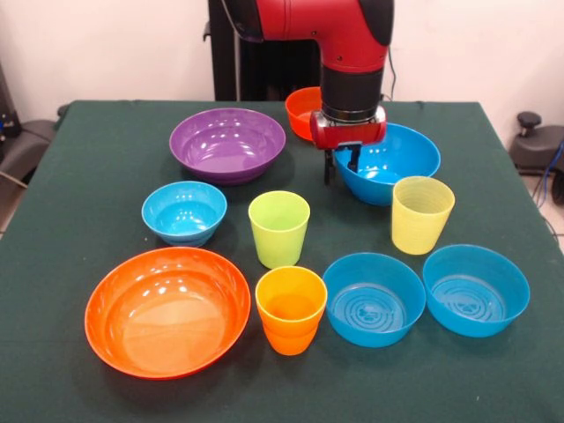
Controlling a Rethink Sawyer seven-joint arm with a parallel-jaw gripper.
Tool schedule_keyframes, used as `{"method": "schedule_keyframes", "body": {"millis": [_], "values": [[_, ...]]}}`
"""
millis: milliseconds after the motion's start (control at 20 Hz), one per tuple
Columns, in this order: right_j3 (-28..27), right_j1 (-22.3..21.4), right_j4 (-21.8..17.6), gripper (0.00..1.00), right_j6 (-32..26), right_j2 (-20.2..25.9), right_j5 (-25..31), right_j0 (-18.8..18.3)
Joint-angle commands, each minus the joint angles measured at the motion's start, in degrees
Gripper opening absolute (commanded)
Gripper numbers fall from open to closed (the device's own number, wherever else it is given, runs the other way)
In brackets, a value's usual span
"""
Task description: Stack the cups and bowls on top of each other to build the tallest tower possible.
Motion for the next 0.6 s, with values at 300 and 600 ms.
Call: {"method": "schedule_keyframes", "body": {"millis": [300,600], "values": [[-0.9,-1.3,5.5,0.00,3.7,8.4,15.7,-2.6],[3.9,-7.0,9.1,0.00,0.8,16.1,24.9,-8.0]]}}
